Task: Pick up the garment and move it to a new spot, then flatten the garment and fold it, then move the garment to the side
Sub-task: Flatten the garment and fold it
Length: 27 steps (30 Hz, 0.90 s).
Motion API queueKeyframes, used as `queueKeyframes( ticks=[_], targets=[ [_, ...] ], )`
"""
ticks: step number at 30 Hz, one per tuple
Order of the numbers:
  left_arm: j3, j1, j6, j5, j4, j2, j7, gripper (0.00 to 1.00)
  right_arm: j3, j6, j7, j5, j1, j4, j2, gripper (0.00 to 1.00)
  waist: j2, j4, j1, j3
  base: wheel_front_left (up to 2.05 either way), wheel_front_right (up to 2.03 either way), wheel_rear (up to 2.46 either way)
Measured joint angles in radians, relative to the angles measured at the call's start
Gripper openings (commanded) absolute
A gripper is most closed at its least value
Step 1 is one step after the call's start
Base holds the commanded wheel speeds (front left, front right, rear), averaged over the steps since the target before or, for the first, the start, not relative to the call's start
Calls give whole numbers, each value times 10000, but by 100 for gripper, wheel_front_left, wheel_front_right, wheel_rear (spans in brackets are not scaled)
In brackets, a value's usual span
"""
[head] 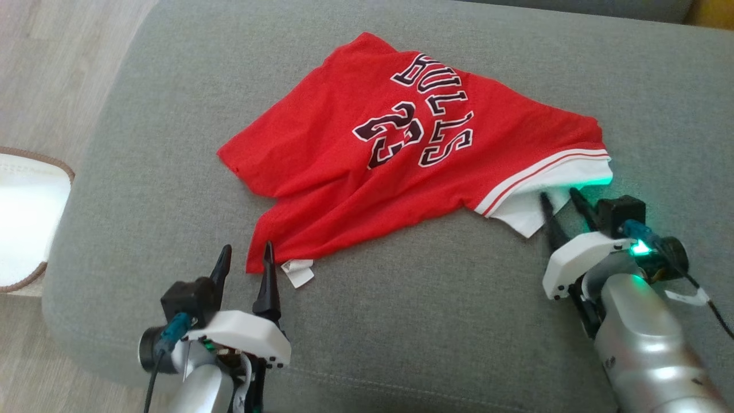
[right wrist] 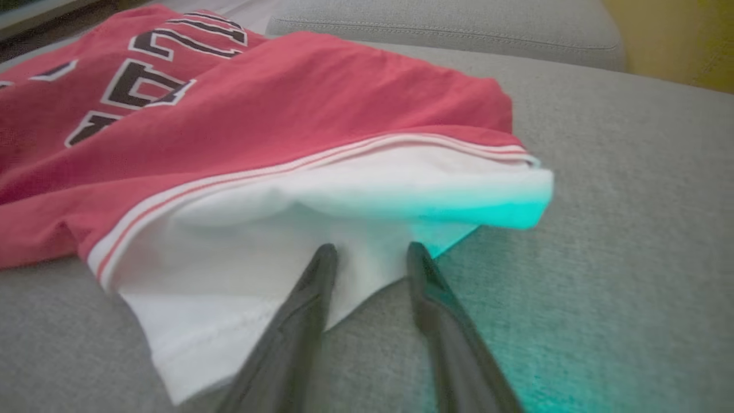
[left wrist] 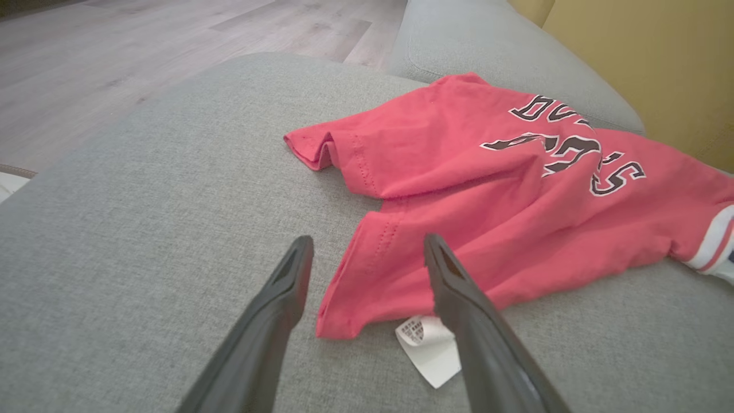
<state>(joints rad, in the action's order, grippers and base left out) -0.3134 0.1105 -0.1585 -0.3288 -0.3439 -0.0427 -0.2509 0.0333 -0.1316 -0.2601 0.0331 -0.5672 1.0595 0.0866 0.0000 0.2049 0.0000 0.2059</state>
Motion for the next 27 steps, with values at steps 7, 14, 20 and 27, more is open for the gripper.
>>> queueKeyframes(
  ticks=[7, 14, 20, 27],
  targets=[
    [6, 0, 2, 4, 52, 0, -2, 100, -497, -2, -6, 485, -259, 629, -35, 0, 0, -386, 0, -118, 0, 0, 0],
    [59, -8, 4, 4, 19, -2, -2, 100, -771, 0, 42, -205, 647, -449, -132, 0, 0, -1096, 0, -491, 0, 0, 0],
    [389, -277, 0, 6, -81, -6, 0, 100, -437, -2, 48, -646, 2037, -2121, -291, 100, 0, -1735, 0, -1019, 0, 0, 0],
    [723, -689, -184, 337, -165, -6, 0, 100, -395, 0, 48, -848, 3057, -5358, -334, 100, 0, -2251, 0, -1428, 0, 0, 0]
  ],
)
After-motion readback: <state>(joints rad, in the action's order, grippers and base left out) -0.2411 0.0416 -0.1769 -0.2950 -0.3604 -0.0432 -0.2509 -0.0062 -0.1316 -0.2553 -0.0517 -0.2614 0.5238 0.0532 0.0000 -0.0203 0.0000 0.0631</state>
